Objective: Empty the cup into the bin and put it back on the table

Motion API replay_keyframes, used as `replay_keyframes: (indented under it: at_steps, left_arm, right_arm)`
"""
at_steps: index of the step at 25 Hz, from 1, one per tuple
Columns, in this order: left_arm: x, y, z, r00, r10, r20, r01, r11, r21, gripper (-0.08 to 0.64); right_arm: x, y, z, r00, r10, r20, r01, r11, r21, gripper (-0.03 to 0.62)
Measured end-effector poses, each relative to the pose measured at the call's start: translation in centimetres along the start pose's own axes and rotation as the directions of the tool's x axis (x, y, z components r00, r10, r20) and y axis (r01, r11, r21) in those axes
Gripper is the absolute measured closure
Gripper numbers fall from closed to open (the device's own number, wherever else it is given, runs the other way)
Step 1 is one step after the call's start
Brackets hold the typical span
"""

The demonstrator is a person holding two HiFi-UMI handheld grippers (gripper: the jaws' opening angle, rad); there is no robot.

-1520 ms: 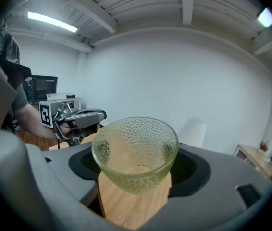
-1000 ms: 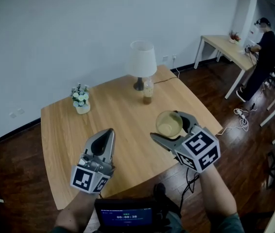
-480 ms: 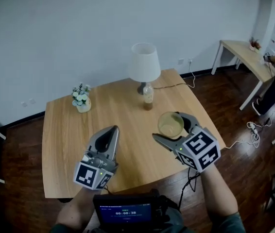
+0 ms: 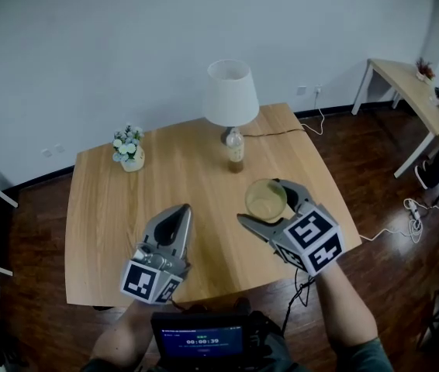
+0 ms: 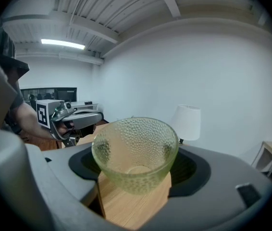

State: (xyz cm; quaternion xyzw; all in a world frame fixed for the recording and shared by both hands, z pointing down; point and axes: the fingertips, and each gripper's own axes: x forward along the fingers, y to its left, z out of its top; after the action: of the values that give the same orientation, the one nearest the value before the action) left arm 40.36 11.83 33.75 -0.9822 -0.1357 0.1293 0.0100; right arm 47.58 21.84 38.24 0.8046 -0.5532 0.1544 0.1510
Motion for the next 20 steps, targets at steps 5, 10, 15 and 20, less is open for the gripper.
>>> replay_keyframes:
  at_steps: [5, 10, 15, 20]
  left_arm:
    - [0.7, 0.8, -1.1, 1.000, 0.001, -0.027, -0.002, 1.000, -0.013, 0.561]
    - [0.9, 2.6, -3.1, 0.998, 0.006, -0.068, -0.009, 0.998, -0.056, 0.561]
    - [1.4, 4.0, -5.4, 0.995, 0.005, -0.101, -0.015, 0.996, -0.093, 0.561]
    - [1.5, 4.9, -8.4, 0.989, 0.012, -0.149, -0.031, 0.991, -0.131, 0.561]
  right_arm:
    - [1.6, -0.5, -1.2, 1.000, 0.009, -0.026, -0.009, 1.000, 0.015, 0.195]
    - [4.0, -0.7, -3.2, 0.997, 0.006, -0.074, -0.002, 0.999, 0.052, 0.195]
    - [6.4, -1.6, -5.1, 0.995, -0.008, -0.095, 0.017, 0.995, 0.094, 0.195]
    - [8.9, -1.7, -7.6, 0.993, -0.013, -0.114, 0.024, 0.995, 0.096, 0.194]
